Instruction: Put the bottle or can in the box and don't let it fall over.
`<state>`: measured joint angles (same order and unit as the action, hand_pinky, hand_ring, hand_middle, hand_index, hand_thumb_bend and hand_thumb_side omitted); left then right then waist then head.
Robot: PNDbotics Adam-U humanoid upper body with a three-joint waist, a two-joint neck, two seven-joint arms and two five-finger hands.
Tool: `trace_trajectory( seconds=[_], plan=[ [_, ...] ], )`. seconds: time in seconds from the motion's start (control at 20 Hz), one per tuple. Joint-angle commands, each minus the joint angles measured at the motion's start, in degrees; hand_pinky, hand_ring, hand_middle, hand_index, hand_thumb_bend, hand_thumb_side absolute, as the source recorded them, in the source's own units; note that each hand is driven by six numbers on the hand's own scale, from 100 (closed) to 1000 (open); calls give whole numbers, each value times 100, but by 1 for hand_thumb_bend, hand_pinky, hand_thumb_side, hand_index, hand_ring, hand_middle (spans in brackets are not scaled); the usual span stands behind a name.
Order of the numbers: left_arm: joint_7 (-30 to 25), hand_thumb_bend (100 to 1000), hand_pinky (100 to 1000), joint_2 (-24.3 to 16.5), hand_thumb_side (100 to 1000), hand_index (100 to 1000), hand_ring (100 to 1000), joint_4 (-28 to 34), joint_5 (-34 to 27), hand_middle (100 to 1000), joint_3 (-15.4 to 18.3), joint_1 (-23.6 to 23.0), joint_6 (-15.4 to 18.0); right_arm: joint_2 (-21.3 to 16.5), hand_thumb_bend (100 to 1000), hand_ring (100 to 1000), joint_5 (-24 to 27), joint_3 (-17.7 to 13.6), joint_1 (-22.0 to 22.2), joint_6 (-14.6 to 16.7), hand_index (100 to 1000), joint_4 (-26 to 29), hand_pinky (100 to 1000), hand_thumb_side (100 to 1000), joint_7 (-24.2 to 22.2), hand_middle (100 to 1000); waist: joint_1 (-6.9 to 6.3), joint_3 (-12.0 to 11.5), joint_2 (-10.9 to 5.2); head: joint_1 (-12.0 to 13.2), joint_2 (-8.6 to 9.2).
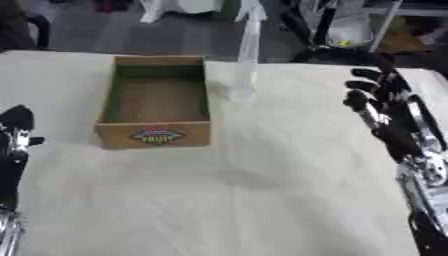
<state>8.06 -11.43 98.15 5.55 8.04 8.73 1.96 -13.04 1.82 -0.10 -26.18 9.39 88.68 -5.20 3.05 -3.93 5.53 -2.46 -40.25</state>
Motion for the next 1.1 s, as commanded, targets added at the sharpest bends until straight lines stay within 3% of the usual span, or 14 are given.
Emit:
trace_trajectory(
  seconds=[0.05, 0.2, 0.3, 0.45, 0.75, 1.1],
  plan=[
    [-32, 462, 666, -7, 765, 840, 868, 56, -35, 780, -19, 36, 7, -88, 494, 837, -237, 47, -433, 37, 1000, -478, 664, 441, 32, 849, -39, -45, -99, -81, -16],
    [-49, 462, 666, 2, 765, 840, 869, 54, -48, 780, -35, 40, 12, -42, 600, 909, -488, 62, -851, 76, 1000, -1096, 707, 420, 90, 917, -50, -136, -118, -161, 2],
    [-62, 462, 666, 6, 765, 840, 869, 51, -55, 780, -46, 43, 13, 11, 623, 943, -646, 49, -1082, 113, 1000, -1559, 729, 415, 105, 955, -55, -198, -127, -215, 16],
    [-85, 462, 666, 10, 764, 840, 869, 52, -66, 780, -69, 60, 18, 124, 702, 968, -724, 3, -1352, 144, 1000, -2228, 748, 459, 145, 984, -64, -297, -132, -314, 48],
    [-178, 464, 667, 19, 763, 840, 869, 62, -98, 780, -155, 156, 35, 314, 730, 987, -1048, -224, -1795, 253, 1000, -3139, 770, 486, 468, 995, -66, -614, -95, -575, 124],
    [-240, 465, 667, -6, 763, 841, 869, 103, -106, 781, -203, 284, 48, 152, 733, 988, -1445, -465, -2206, 340, 1000, -3535, 780, 502, 917, 987, -12, -962, 41, -850, 260]
  ],
)
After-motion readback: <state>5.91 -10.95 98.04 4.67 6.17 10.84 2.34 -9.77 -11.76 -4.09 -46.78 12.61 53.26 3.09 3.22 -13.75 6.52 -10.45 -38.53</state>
